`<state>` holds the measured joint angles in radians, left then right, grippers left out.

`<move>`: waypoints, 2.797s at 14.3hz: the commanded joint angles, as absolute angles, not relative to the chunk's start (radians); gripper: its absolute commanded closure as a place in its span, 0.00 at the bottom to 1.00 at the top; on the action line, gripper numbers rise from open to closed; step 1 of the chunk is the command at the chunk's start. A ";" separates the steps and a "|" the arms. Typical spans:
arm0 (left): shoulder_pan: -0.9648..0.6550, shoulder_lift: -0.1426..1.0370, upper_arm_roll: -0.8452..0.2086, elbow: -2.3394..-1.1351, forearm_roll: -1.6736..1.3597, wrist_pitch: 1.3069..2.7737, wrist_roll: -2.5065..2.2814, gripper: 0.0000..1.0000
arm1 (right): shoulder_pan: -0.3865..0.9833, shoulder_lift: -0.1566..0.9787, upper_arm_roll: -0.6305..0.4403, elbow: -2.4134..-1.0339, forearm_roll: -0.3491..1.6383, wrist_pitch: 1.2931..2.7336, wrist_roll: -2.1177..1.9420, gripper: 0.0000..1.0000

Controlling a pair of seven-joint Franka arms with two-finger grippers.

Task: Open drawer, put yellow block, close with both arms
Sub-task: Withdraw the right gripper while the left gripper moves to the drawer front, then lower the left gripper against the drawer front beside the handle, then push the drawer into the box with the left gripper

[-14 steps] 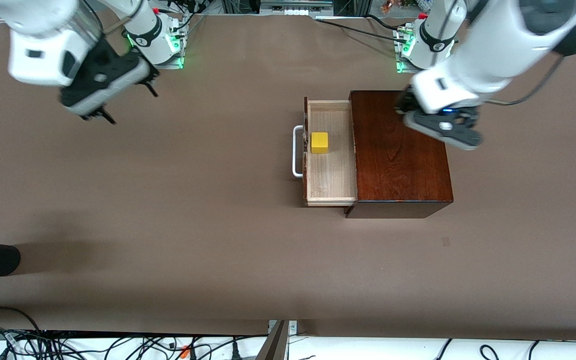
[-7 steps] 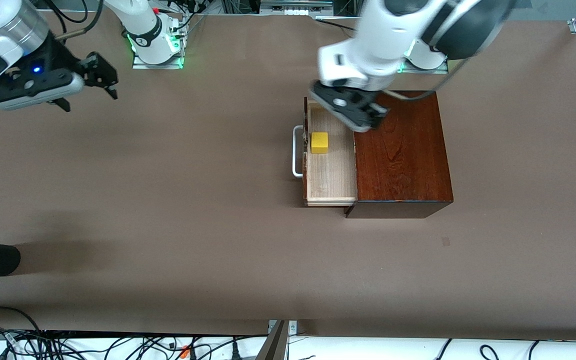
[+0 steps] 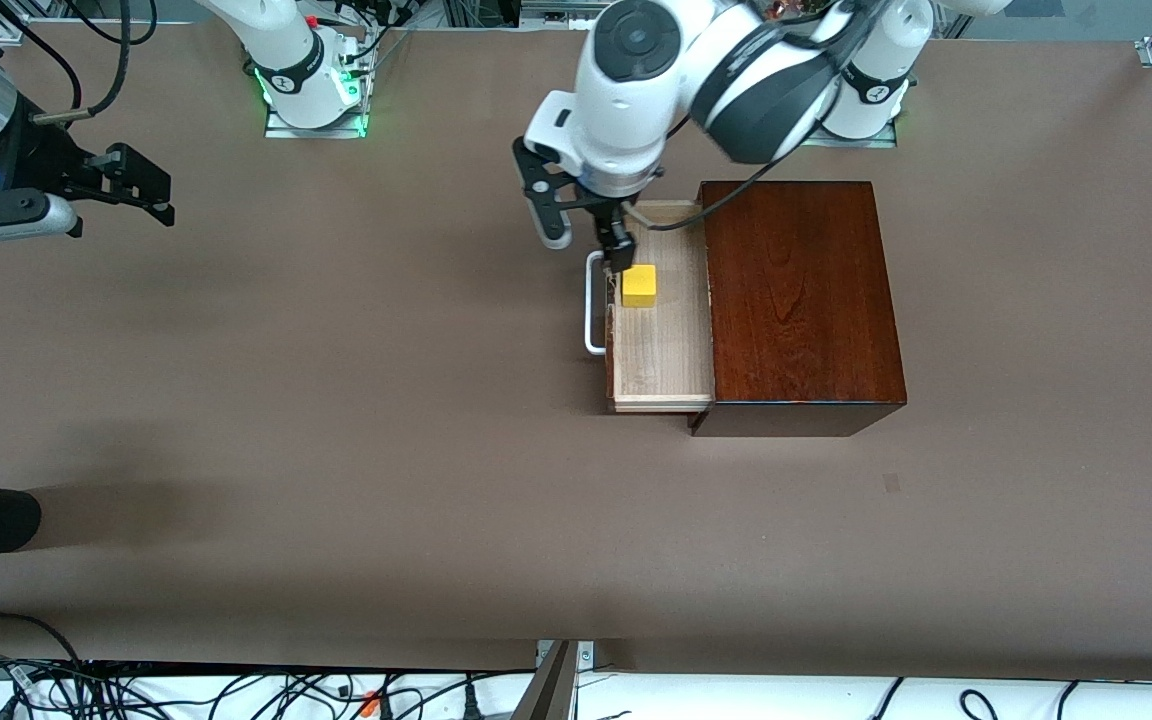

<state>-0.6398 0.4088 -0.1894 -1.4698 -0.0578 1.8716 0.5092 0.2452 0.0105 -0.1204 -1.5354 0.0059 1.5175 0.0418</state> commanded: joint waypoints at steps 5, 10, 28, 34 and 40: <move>-0.670 0.544 -0.172 -1.434 -0.029 1.919 0.910 0.00 | 0.236 0.032 -0.169 -1.543 0.025 1.536 0.072 0.00; -0.732 0.586 -0.170 -1.451 0.079 1.951 0.807 0.00 | 0.239 0.054 -0.167 -1.526 0.017 1.531 0.067 0.00; -0.706 0.598 -0.156 -1.456 0.270 1.872 0.801 0.00 | 0.248 0.064 -0.161 -1.525 0.029 1.569 0.071 0.00; -0.646 0.592 -0.156 -1.457 0.293 1.819 0.815 0.00 | 0.249 0.064 -0.160 -1.525 0.031 1.568 0.071 0.00; -0.591 0.561 -0.158 -1.491 0.337 1.801 0.836 0.00 | 0.244 0.066 -0.161 -1.525 0.031 1.569 0.071 0.00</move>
<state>-0.6293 0.6044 -0.1599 -1.4588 0.2885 1.8206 0.7945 0.2494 0.0616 -0.1617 -1.5369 0.0095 1.5674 0.0650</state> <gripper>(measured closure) 0.000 0.000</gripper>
